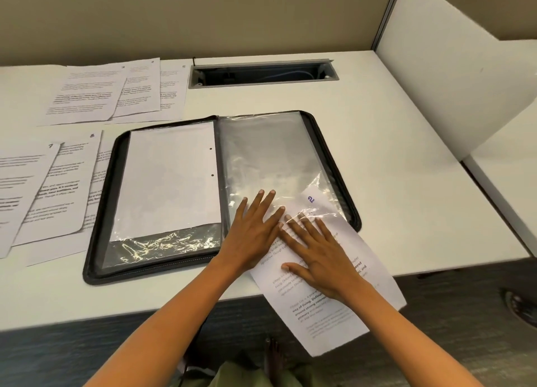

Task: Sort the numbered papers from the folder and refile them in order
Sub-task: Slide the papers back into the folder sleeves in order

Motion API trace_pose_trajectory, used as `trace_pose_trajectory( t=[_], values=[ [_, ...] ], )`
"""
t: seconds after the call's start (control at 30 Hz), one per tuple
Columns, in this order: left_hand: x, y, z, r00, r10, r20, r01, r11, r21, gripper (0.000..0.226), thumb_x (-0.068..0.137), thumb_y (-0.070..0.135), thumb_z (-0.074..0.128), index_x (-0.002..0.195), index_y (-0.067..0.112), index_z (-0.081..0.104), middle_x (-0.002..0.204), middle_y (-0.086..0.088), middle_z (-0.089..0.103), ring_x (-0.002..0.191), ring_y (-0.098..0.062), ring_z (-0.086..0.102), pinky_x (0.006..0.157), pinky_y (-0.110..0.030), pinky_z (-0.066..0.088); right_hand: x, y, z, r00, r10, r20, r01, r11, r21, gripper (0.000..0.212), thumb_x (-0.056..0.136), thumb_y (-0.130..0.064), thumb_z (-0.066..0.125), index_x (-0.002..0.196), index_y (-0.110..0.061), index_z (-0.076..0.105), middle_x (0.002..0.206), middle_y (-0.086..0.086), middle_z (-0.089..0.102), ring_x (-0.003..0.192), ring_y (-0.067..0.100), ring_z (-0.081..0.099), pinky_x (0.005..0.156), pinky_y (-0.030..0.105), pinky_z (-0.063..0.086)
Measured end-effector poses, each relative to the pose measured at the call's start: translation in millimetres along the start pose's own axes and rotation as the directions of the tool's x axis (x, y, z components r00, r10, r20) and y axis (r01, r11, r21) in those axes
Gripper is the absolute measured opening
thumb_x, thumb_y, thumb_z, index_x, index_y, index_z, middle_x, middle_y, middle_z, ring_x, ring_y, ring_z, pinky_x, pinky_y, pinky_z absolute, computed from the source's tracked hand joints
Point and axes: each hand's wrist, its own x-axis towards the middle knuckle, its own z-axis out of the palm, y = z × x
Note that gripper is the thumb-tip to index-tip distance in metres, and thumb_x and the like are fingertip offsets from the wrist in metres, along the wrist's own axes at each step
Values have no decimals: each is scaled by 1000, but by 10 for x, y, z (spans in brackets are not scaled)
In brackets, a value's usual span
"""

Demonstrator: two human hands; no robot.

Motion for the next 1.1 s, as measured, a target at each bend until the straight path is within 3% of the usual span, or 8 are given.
trace_pose_trajectory(
  t=[0.23,0.4,0.53,0.63,0.7,0.77,0.93,1.1],
  values=[
    [-8,34,-62,1000,-15,21,16,1000,-24,59,97,46,11,144,20,36,156,-9,18,143,-23,6,114,-47,9,193,-126,-6,982,188,-9,-187,979,77,73,94,-68,14,152,-24,20,159,4,13,147,25,9,115,45,5],
    [-22,42,-82,1000,-18,-12,18,1000,-4,50,97,37,26,135,17,50,145,-13,42,134,-31,39,108,-50,26,467,-179,-27,968,251,-28,-243,955,170,68,96,-59,7,150,-21,22,158,7,17,146,27,10,116,44,0],
    [-42,21,-72,999,-29,-30,29,1000,6,48,97,39,29,134,18,50,143,-13,45,133,-30,41,110,-53,26,531,-186,-77,971,240,-5,-235,953,190,71,87,-52,5,151,-20,10,159,6,3,147,25,-3,118,40,-9],
    [-64,-19,-68,999,-52,-9,52,999,3,52,99,44,22,140,21,44,148,-11,38,139,-29,31,113,-56,14,378,-235,-143,966,237,-105,-211,954,213,58,95,-42,26,140,-11,45,149,13,37,141,30,30,116,42,10],
    [-74,-50,-67,999,-53,7,53,999,2,52,100,44,17,143,25,38,152,-10,31,142,-28,24,115,-56,9,239,-249,-133,963,194,-188,-154,966,206,46,96,-32,34,131,-11,55,141,12,49,134,29,42,113,43,21],
    [-72,-65,-64,999,-39,15,39,999,-8,51,100,45,14,146,28,31,154,-8,26,143,-28,19,115,-55,4,143,-279,-117,979,141,-148,-112,975,190,48,100,-38,28,136,-14,50,145,9,45,136,27,40,113,43,20],
    [-69,-14,-58,999,-30,36,30,1000,-4,49,100,43,18,145,29,33,153,-8,28,142,-29,22,113,-56,13,300,-236,-23,990,138,-8,-136,980,143,67,98,-57,10,151,-17,19,158,4,11,147,24,7,115,42,4],
    [-62,13,-83,996,-48,79,53,997,-63,52,101,44,9,143,29,36,148,-12,36,138,-31,31,111,-56,14,679,-92,33,991,137,-2,-137,990,27,61,97,-43,21,147,-10,28,153,15,29,141,35,27,109,48,16]
  ],
)
